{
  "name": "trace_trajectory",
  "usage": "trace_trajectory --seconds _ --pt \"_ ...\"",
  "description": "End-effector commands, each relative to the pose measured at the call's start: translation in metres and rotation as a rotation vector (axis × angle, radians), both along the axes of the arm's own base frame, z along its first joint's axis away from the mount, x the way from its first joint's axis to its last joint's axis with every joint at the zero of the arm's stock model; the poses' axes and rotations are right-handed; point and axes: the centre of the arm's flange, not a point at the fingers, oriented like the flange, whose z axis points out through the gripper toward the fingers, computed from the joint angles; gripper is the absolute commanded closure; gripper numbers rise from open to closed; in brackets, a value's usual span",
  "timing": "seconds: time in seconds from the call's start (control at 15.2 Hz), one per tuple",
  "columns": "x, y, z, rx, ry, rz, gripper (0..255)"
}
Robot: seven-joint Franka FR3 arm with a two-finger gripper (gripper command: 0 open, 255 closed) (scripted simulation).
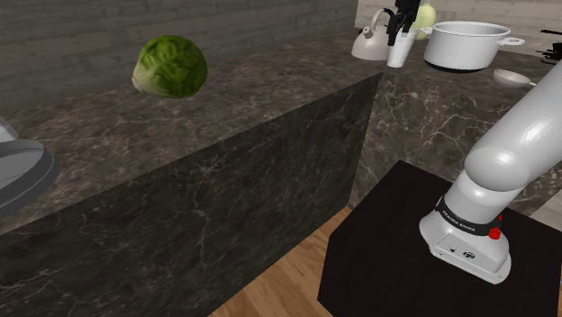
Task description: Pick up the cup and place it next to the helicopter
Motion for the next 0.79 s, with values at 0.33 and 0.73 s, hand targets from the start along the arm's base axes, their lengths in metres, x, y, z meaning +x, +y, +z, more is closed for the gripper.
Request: trace_trajectory --seconds 0.33,0.73 --pt "0.0001 -0.0001 -0.0019 0.000 0.000 0.000 0" --pt "0.0001 -0.0001 -0.0020 0.000 0.000 0.000 255"
